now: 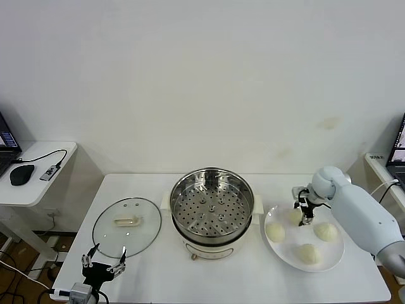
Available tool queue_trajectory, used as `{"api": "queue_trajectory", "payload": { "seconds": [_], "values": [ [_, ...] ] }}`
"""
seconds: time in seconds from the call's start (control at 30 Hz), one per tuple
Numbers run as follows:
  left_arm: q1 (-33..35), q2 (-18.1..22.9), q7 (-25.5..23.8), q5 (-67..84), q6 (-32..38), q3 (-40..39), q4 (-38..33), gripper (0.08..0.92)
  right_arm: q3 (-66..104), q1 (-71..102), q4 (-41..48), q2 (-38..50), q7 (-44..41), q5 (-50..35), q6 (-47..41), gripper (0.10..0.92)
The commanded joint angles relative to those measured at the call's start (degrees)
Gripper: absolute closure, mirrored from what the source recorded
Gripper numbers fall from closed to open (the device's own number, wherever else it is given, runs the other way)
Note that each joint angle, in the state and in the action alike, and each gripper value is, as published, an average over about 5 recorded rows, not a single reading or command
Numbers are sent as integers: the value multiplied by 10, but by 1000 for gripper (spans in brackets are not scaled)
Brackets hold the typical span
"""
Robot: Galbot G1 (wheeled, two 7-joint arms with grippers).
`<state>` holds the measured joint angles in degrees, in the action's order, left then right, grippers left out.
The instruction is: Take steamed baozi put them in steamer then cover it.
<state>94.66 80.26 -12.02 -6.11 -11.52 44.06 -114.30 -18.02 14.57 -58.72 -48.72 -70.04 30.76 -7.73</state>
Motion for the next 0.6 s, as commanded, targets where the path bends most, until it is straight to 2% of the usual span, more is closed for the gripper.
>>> {"api": "queue_trajectory", "payload": {
  "seconds": [0.03, 0.23, 0.37, 0.6],
  "values": [
    [0, 0, 0, 0, 0, 0, 0, 177, -2, -5, -18, 14, -11, -29, -12, 510],
    [-1, -2, 1, -1, 0, -2, 0, 177, -42, -56, -81, 69, -34, -109, -32, 516],
    [-6, -3, 7, -4, 0, -8, 4, 177, -128, -161, -134, 108, -52, -200, -47, 516],
    [-10, -9, 12, -21, -3, -13, -3, 177, -288, -388, -132, 39, -85, -342, -61, 516]
  ]
}}
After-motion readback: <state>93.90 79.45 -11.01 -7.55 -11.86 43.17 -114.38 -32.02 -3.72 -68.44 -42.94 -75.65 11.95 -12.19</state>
